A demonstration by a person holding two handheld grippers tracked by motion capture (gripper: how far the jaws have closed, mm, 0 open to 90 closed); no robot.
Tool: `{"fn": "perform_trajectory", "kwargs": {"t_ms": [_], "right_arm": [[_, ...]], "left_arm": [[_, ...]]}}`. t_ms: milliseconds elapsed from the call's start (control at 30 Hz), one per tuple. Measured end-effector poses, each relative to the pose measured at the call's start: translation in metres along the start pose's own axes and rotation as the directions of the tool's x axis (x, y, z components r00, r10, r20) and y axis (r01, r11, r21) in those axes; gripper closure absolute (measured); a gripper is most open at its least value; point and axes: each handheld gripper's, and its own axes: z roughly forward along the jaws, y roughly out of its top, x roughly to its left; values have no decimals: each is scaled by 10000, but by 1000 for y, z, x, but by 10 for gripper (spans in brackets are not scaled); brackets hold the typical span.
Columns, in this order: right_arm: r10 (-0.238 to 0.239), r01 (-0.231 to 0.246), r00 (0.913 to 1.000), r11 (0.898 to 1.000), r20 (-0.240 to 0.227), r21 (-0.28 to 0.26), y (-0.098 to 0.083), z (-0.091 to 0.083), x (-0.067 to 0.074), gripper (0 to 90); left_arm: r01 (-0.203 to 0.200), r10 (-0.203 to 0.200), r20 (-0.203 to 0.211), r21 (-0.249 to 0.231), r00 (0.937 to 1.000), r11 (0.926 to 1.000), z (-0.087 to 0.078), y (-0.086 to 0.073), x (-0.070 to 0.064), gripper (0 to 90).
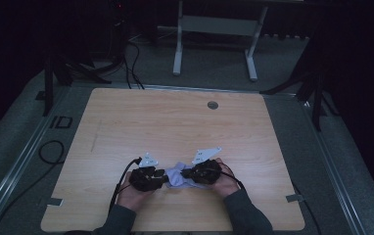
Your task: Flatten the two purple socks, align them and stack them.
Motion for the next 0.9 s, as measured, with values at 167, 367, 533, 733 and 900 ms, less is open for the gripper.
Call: {"fn": "perform_trajectory", "kwargs": {"t_ms": [167, 367, 533, 733, 900], "right_arm": [[-134, 138, 9996, 9997, 233, -184, 2, -4, 3, 857], [-72, 76, 9989, 9999, 473, -79, 1, 0, 1, 854], [-91, 91, 9990, 10000, 437, 6, -1, 4, 2, 851], [-66, 63, 9990, 9999, 437, 88, -1, 6, 3, 850], [-65, 59, 9991, 9999, 428, 133, -2, 7, 3, 846]], "left_arm": [[63, -63, -48, 20, 10000, 10000, 1, 0, 1, 648], [139, -138, -330, 36, 9994, 9999, -2, -1, 3, 654], [372, -383, -532, -216, 9979, 9991, -15, -2, 10, 675], [-155, 148, -169, -378, 9997, 9992, -17, 2, -5, 688], [-615, 616, 23, -265, 9981, 9978, -12, 4, -17, 698]]}}
